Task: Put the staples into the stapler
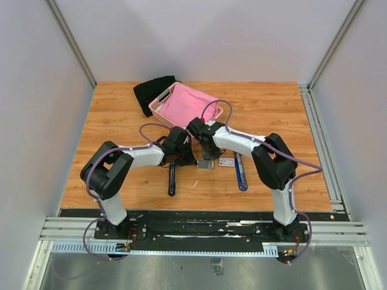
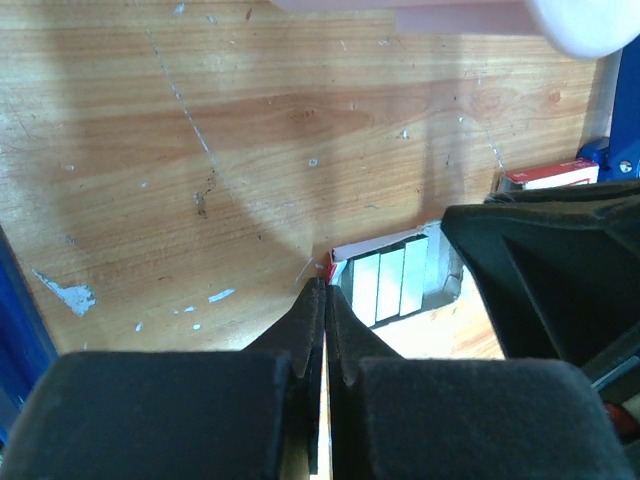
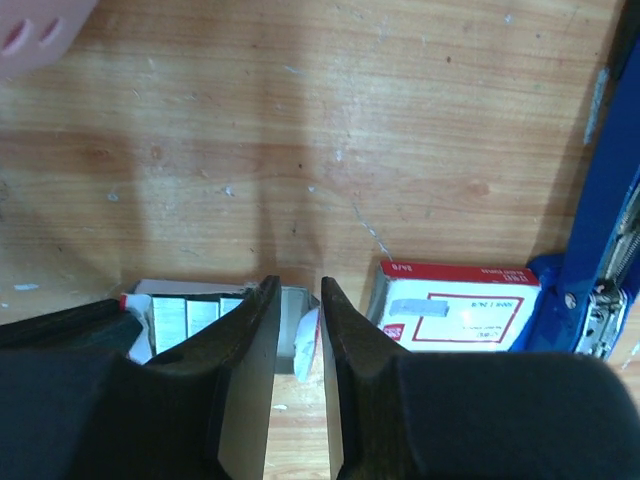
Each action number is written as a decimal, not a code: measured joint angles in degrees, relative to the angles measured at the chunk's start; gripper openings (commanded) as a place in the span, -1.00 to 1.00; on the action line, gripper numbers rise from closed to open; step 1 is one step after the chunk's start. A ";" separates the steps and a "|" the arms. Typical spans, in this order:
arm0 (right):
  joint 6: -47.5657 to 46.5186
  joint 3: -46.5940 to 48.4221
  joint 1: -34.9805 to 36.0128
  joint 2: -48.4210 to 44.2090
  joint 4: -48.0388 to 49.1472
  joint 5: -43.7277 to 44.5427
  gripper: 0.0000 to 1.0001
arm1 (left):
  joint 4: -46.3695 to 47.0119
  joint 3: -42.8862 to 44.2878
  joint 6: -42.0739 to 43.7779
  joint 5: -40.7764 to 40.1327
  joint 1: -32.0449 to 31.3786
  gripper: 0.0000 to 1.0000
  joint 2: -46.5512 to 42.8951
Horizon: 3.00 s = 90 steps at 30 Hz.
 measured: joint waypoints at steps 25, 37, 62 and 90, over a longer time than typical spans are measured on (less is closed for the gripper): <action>-3.63 -6.69 2.21 -6.84 2.38 -9.29 -0.32 | -0.02 -0.46 -1.44 -0.44 -0.15 -0.99 -0.42; -4.81 -6.67 2.19 -5.53 5.33 -9.16 -0.32 | 0.17 -0.98 -1.95 -0.07 -0.04 -1.00 -0.68; -5.20 -8.76 2.84 -5.95 7.19 -9.16 -0.29 | 0.11 -2.60 -3.04 -0.42 -0.17 -1.00 -2.10; -5.81 -10.62 5.81 -6.45 5.03 -8.85 -0.26 | 0.13 -2.80 -3.21 -0.39 -0.09 -0.99 -2.25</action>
